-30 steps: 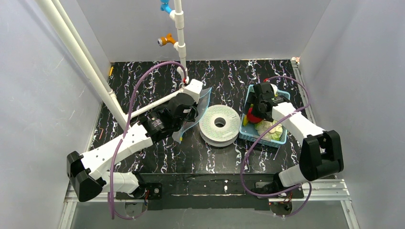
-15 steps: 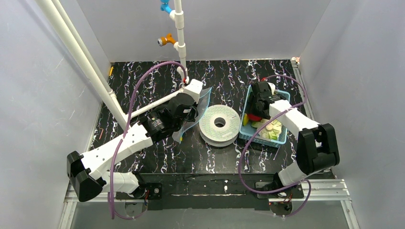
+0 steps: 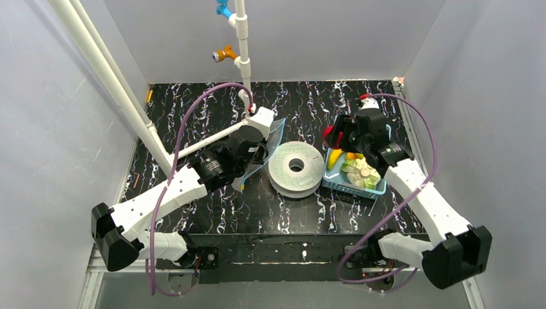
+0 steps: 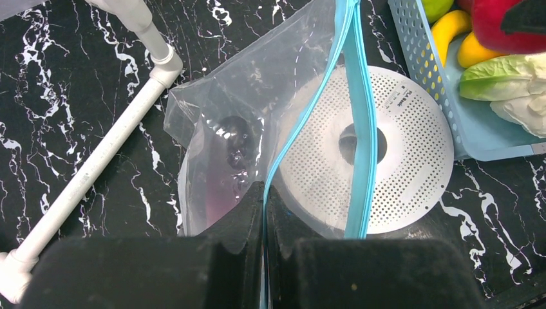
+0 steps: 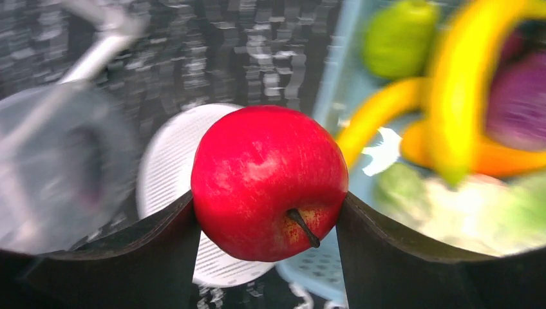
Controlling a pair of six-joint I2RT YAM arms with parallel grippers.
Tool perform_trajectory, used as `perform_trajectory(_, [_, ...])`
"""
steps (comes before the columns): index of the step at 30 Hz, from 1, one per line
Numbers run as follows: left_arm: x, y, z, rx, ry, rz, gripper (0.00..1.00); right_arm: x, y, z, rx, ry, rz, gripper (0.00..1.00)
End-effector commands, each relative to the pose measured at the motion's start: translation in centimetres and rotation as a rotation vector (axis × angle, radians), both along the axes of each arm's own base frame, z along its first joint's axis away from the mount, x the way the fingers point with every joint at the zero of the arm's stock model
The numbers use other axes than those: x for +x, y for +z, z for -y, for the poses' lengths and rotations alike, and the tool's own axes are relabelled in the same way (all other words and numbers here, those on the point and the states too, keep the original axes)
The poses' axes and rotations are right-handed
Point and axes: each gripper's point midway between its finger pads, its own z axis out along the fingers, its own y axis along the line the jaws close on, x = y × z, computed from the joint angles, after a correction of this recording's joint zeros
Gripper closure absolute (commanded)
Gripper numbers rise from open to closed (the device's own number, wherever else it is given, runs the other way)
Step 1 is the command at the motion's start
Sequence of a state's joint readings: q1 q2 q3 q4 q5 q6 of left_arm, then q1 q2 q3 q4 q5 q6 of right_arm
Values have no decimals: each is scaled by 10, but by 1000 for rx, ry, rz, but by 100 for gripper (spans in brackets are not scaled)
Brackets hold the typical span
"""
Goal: Place the food in the zip-top bag and seal the zipper
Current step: Place the fake fruit in the zipper food storage bag.
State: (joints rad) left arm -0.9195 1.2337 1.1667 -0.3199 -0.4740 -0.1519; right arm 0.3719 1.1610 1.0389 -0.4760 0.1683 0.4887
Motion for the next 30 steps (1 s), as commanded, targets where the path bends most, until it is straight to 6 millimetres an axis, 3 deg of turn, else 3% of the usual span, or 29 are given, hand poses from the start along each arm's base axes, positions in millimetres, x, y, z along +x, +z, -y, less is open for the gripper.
perform_trajectory(1, [0,3,0,-12,12,0,100,-30,71,-90,320,426,237,86])
perform_trajectory(4, [1,2,0,-10,13,0,100,-56,115,-128,587,626,326,89])
perform_trajectory(7, [1,3,-1,-10,15,1,100,-78,148,-151,734,803,345,97])
perform_trajectory(15, [-1,8,-2,-23,15,11,100,-93,161,-190,755,912,325,99])
perform_trajectory(18, [-1,9,-4,-24,18,16,100,-86,149,-197,700,843,317,99])
perform_trajectory(23, [-1,11,-4,-27,21,20,100,-55,104,-185,506,556,192,99])
perform_trajectory(27, [-2,13,-4,-37,16,20,100,-52,77,-185,470,478,121,99])
perform_trajectory(30, [-2,14,-5,-38,20,24,100,-46,57,-176,339,374,83,98])
